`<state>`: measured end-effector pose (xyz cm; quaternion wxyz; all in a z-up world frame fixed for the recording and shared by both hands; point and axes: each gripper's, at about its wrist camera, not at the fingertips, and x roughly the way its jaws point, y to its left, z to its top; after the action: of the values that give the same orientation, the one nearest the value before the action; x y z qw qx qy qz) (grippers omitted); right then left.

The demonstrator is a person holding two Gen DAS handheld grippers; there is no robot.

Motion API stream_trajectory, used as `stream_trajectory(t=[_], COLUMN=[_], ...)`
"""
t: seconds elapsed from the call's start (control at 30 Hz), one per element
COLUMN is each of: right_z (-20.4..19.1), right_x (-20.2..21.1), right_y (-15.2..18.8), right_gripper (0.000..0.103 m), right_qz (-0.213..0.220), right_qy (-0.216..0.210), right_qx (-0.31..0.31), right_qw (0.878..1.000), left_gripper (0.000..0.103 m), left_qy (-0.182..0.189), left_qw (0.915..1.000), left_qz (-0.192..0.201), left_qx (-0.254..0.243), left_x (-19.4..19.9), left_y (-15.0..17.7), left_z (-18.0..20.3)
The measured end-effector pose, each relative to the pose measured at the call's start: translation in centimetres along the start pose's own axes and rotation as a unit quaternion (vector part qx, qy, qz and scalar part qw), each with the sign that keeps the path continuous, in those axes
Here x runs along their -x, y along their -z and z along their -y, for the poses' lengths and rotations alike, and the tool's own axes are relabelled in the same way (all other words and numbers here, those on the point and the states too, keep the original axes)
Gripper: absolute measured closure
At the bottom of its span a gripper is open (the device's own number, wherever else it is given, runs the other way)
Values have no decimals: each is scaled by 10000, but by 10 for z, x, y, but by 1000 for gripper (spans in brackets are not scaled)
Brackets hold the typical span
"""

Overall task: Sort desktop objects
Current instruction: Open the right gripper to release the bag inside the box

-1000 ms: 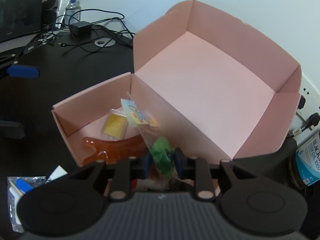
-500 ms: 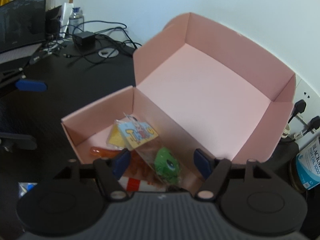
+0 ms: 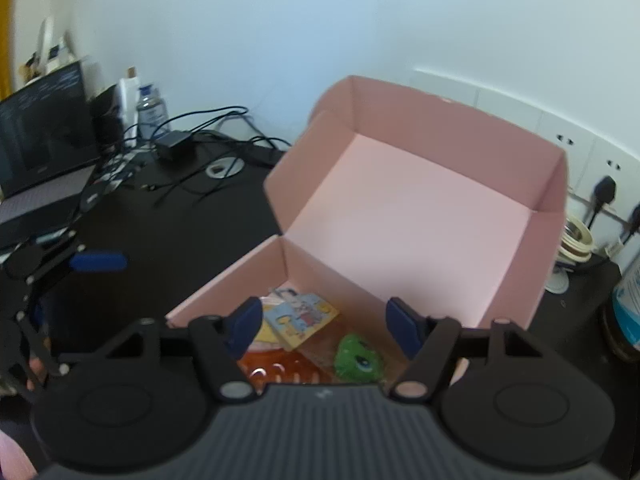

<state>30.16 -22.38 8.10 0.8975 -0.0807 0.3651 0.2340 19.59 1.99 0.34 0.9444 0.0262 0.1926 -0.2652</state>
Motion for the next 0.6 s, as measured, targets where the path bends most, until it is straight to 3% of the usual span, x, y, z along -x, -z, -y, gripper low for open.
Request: stream_trajectory(t=[0.1,0.17,0.23,0.37,0.6], right_z=[5,6,6,4,-5], right_x=[-4,-12,-20,-36,-32], right_y=[1,4,7,14,17], right_gripper=[56,72,77,77,77], right_qz=[-81,-203,-323,-645,-610], right_qy=[89,180,261,205,211], right_qx=[-189,-235,-287,-359,-160], right_qw=[9997,9994,9987,9971,9978], left_gripper=[0,0,0,0,0], left_qy=[2,-1,-1,1,10], left_qw=[10000,10000,10000,10000,10000], left_qz=[-1,-2,-4,-6,-21], left_qx=[9,7,7,23,18], left_x=[0,0,0,0,-1], left_y=[0,0,0,0,0], left_z=[0,0,0,0,0])
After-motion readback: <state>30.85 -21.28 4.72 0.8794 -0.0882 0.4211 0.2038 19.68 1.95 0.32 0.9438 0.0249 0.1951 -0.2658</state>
